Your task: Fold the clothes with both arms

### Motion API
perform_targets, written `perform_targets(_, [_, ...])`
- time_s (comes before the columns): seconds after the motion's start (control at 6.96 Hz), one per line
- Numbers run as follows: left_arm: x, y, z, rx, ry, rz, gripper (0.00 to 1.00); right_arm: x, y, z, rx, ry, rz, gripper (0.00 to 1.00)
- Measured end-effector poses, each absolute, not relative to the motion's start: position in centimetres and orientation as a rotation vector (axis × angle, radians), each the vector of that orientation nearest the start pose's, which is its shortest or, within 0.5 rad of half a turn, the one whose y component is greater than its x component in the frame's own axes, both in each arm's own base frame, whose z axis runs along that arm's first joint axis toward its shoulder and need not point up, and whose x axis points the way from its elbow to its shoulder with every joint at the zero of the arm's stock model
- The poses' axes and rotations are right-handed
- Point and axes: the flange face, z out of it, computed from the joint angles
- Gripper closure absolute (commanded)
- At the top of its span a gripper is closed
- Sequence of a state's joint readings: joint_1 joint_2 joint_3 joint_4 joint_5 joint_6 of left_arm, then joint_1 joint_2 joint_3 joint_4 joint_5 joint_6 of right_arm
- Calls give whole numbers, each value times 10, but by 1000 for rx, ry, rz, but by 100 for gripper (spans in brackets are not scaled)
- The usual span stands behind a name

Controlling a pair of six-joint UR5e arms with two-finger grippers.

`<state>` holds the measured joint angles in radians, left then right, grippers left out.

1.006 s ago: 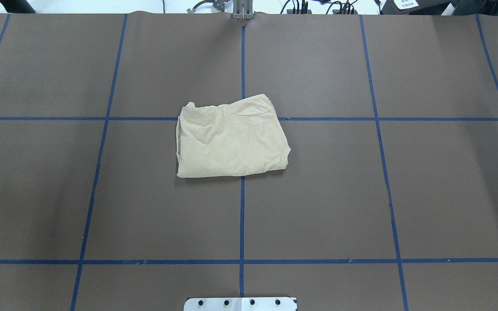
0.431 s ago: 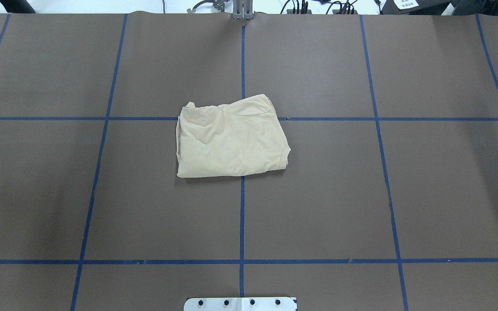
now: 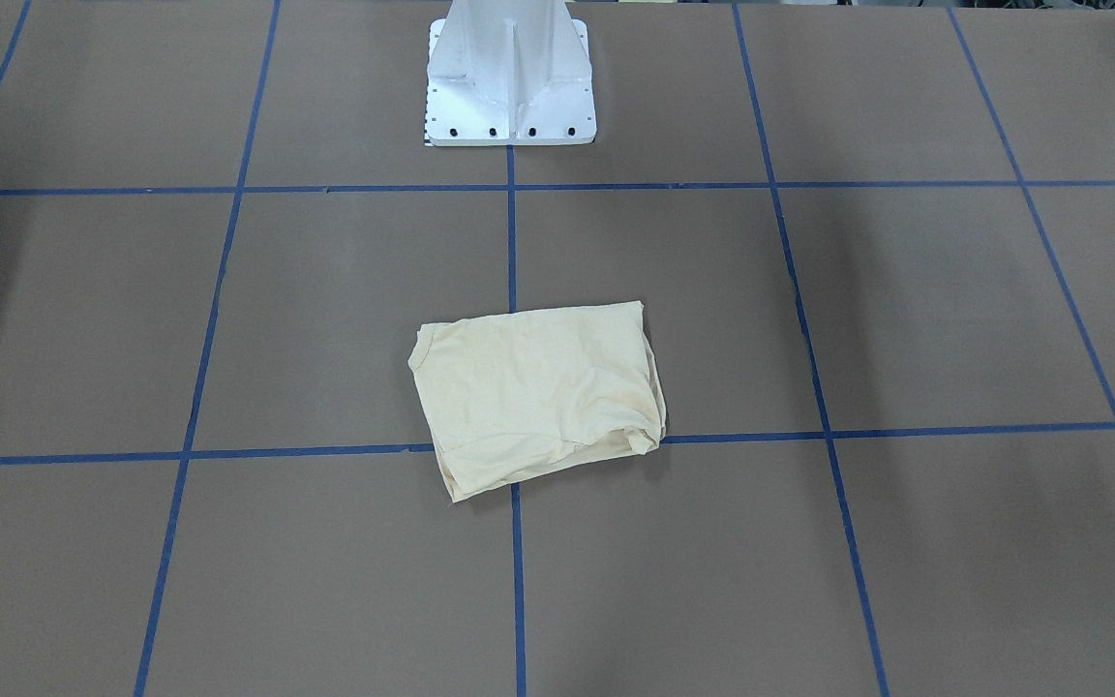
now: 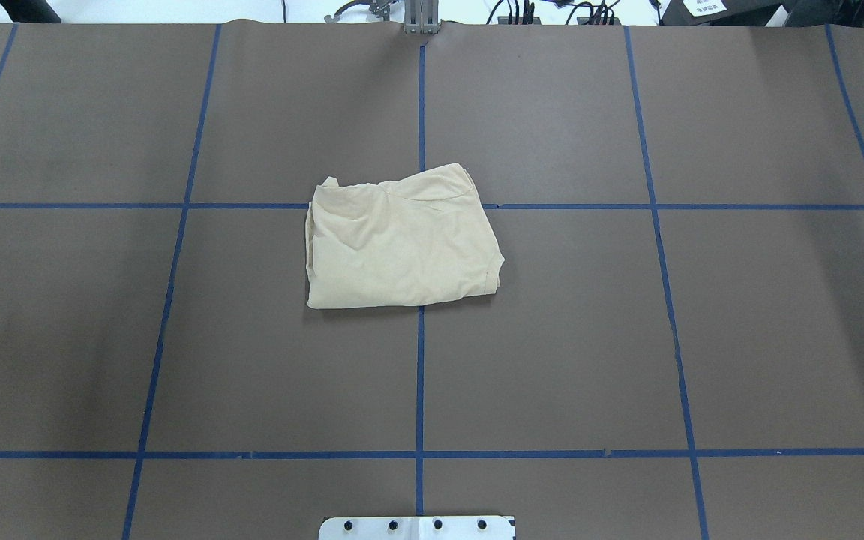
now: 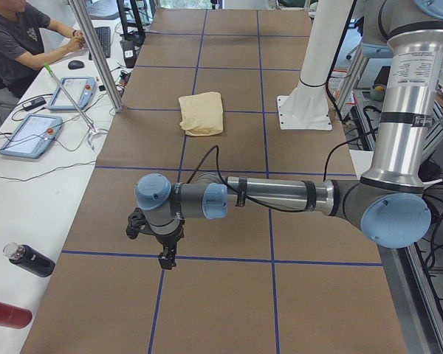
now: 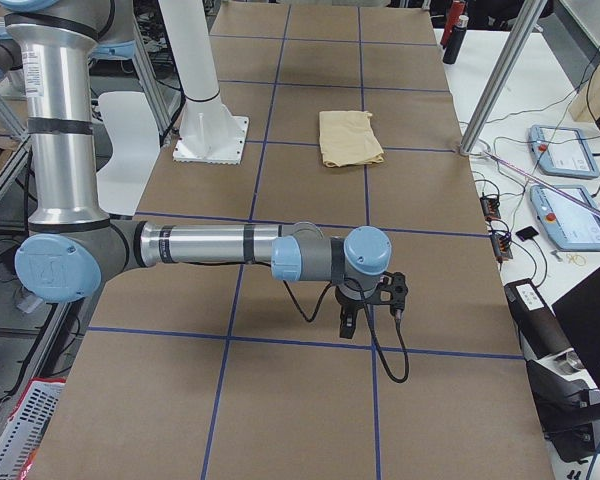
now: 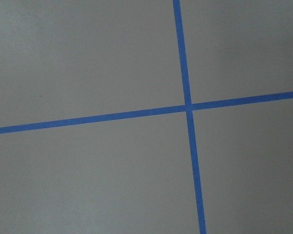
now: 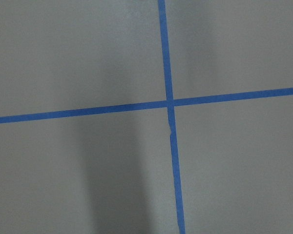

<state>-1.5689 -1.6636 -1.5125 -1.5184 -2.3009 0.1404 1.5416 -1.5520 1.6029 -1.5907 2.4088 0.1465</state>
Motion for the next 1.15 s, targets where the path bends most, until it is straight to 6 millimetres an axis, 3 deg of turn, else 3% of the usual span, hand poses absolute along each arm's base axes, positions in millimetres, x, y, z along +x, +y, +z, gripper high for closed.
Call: perform_targets(1.15, [-65, -521, 657, 75, 729, 139, 0, 45, -501, 633, -49, -838, 101, 0])
